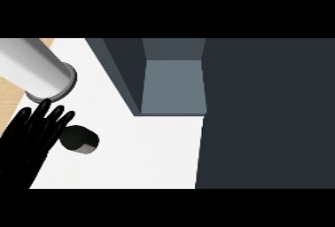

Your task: Pick up the wine, place it into the cabinet and close the cabinet

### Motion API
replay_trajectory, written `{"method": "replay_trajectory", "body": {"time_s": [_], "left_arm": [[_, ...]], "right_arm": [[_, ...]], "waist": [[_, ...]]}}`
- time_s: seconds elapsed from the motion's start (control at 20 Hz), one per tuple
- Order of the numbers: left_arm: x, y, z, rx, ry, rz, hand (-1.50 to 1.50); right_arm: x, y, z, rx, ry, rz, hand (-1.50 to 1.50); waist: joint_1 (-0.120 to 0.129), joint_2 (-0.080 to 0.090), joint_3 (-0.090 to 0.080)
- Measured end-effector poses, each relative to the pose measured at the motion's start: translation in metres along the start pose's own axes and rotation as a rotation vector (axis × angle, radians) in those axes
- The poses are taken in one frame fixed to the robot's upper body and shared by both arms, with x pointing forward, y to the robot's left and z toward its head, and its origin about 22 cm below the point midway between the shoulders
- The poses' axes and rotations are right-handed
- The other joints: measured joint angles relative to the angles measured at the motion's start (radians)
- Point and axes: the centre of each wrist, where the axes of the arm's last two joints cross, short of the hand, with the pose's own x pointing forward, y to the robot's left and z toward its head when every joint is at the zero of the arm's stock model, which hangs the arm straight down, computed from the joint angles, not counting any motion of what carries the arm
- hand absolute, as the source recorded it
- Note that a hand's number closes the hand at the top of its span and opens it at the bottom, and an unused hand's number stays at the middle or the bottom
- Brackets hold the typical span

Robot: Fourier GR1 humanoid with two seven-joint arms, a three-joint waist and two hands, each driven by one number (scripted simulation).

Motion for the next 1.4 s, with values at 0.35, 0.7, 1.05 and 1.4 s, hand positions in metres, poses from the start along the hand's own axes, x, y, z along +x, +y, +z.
{"method": "replay_trajectory", "body": {"time_s": [0.35, 0.7, 1.05, 1.4], "left_arm": [[0.032, -0.005, 0.018, -0.066, 0.023, 0.094, -1.5], [0.047, -0.01, 0.023, -0.05, 0.056, 0.118, -1.5], [0.049, -0.011, 0.033, -0.002, 0.102, 0.142, -1.5], [0.051, -0.011, 0.029, 0.061, 0.103, 0.16, -1.5]], "right_arm": [[0.032, 0.002, 0.007, 0.048, 0.021, -0.039, -1.5], [0.039, 0.001, 0.0, 0.042, 0.042, -0.028, -1.5], [0.045, 0.001, -0.007, 0.035, 0.047, -0.023, -1.5], [0.047, 0.005, -0.009, 0.037, 0.06, -0.035, -1.5]], "waist": [[0.003, 0.001, 0.001], [0.004, 0.002, 0.001], [0.008, 0.001, 0.001], [0.004, 0.0, 0.001]]}}
